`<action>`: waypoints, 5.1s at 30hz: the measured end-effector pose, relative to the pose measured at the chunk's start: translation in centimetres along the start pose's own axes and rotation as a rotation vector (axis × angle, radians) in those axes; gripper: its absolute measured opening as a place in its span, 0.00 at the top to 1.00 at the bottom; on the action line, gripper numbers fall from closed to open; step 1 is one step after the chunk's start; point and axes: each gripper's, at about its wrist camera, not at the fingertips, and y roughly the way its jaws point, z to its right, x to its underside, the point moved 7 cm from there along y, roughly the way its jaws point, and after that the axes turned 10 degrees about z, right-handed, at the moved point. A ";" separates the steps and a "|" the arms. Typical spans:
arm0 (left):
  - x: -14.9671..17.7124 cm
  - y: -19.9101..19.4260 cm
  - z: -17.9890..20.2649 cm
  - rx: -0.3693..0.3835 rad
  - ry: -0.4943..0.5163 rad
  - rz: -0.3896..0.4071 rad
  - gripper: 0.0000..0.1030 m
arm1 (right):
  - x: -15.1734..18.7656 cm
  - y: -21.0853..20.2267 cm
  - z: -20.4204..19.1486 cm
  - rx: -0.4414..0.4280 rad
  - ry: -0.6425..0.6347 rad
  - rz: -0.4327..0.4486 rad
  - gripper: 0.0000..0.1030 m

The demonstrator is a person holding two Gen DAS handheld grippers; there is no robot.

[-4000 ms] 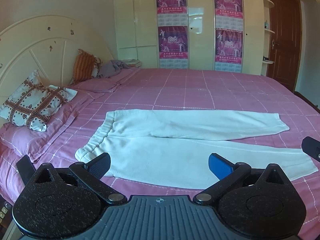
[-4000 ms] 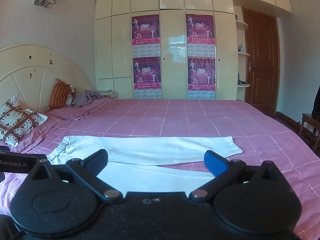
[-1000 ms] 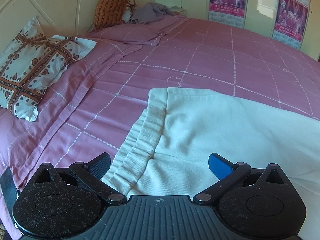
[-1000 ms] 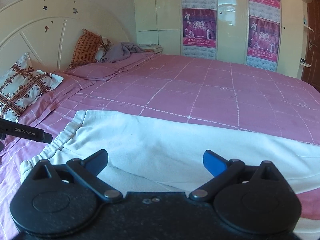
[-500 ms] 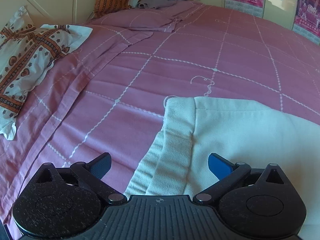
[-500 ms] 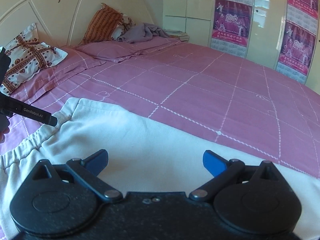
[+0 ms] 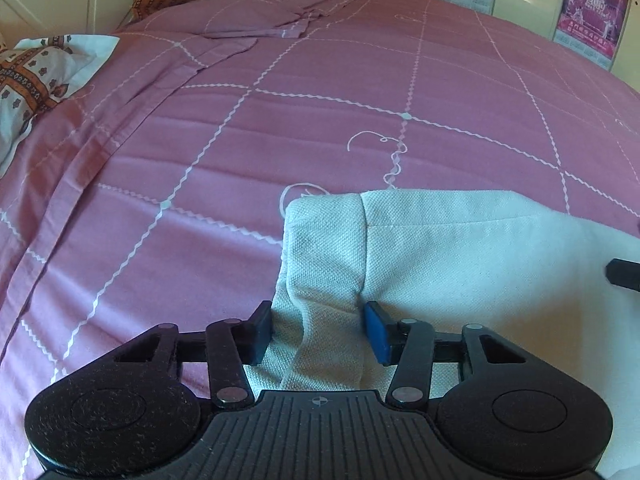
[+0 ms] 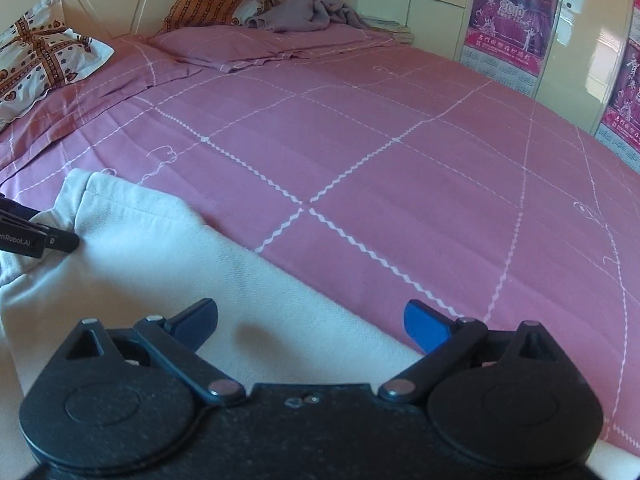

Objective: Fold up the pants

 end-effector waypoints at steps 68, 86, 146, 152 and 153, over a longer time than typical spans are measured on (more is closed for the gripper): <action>15.8 -17.7 -8.0 0.199 -0.513 -0.082 0.90 | 15.2 -27.3 -9.4 0.071 0.640 -0.019 0.93; 17.6 -23.5 3.0 0.256 -0.290 -0.021 0.85 | 18.4 -28.7 -2.6 0.209 0.726 -0.093 0.59; 19.8 -25.2 12.2 0.270 -0.112 0.025 0.85 | 19.9 -31.4 9.3 0.580 0.630 -0.121 0.35; 21.9 -24.3 13.1 0.251 -0.100 -0.010 0.85 | 21.4 -28.5 11.9 0.647 0.593 -0.232 0.95; 22.0 -24.4 13.2 0.254 -0.086 -0.007 0.85 | 21.7 -29.4 12.3 0.635 0.618 -0.202 0.96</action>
